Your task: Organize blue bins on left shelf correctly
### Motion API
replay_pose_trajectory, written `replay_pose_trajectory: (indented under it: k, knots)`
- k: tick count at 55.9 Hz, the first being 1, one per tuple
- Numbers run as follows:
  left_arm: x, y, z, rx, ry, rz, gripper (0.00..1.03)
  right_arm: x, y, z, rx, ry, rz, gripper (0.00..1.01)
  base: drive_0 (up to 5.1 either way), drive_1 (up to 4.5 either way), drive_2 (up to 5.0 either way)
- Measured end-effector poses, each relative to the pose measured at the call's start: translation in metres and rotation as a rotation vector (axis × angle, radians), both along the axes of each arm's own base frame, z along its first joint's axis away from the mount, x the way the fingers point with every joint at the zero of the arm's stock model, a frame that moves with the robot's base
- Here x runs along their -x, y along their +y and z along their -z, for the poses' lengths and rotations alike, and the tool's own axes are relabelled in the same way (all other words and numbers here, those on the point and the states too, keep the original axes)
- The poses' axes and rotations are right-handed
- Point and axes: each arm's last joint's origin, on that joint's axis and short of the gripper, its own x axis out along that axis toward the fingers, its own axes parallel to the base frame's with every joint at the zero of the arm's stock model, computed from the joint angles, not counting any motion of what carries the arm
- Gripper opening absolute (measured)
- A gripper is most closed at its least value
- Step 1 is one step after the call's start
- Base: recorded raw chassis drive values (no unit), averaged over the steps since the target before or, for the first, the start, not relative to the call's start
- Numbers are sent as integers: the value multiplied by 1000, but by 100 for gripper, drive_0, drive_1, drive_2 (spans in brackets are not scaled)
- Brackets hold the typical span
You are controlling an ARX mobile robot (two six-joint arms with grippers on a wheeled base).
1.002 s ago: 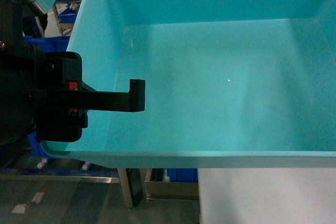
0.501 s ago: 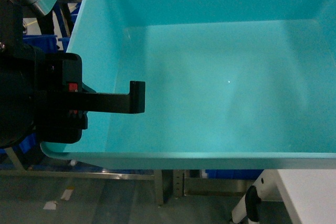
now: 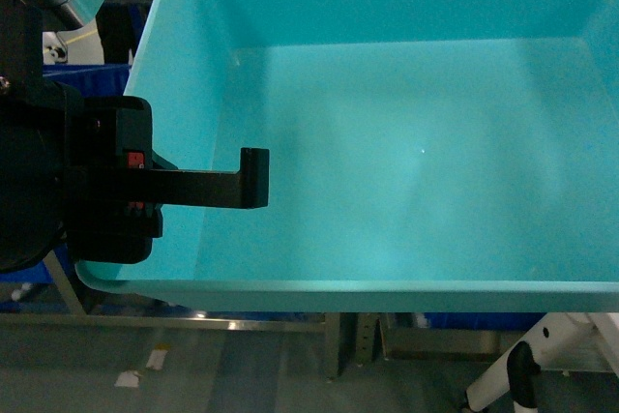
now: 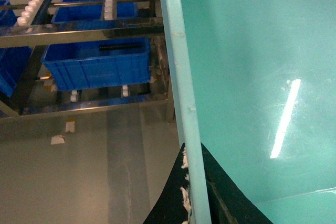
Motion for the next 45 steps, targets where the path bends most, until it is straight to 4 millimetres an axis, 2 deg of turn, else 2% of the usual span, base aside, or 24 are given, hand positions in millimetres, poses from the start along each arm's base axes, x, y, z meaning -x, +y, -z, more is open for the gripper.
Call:
replay_pose_trajectory:
  k: [45]
  knots:
    - [0,0,0,-1,1,0,2,0,0,0,0,0,0,2,-497,243,243]
